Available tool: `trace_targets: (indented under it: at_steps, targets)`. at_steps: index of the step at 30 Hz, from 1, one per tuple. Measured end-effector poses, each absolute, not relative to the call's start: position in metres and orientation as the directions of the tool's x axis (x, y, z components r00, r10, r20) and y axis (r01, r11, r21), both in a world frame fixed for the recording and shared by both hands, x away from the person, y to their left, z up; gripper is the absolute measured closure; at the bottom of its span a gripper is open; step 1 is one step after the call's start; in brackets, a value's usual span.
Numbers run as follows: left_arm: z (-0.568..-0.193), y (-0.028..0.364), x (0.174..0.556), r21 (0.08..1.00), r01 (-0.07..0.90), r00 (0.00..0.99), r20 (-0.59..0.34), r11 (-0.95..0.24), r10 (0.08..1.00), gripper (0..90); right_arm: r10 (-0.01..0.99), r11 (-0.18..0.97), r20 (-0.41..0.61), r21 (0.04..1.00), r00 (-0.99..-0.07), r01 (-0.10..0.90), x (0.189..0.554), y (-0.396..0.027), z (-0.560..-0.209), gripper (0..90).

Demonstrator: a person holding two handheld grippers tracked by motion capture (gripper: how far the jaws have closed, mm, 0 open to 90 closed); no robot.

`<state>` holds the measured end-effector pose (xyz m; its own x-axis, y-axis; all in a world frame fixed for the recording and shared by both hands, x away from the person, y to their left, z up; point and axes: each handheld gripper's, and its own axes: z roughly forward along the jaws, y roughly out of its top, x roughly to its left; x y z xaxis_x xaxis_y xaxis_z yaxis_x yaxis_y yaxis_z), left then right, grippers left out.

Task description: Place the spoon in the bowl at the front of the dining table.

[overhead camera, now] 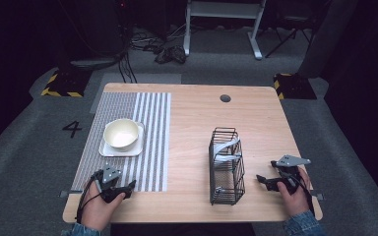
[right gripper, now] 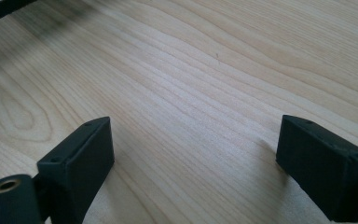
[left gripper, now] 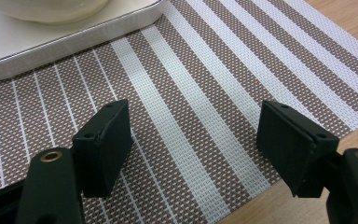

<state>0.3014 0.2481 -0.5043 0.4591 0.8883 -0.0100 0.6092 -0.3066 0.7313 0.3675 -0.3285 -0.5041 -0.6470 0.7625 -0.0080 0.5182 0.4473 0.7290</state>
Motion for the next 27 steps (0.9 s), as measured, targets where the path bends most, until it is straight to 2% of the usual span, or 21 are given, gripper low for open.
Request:
trace_targets:
  at_steps: [20,27]
  targets:
    - [-0.504,0.249,0.301,0.731,0.61,0.462,-0.013,-0.307,0.887,26.1,0.763,0.446,-0.007,0.729,-0.646,0.519,0.368,-0.328,-0.504,11.2]
    - [-0.492,0.249,0.298,0.726,0.606,0.464,0.011,-0.326,0.886,31.1,0.763,0.446,-0.007,0.729,-0.646,0.519,0.368,-0.328,-0.504,11.2]
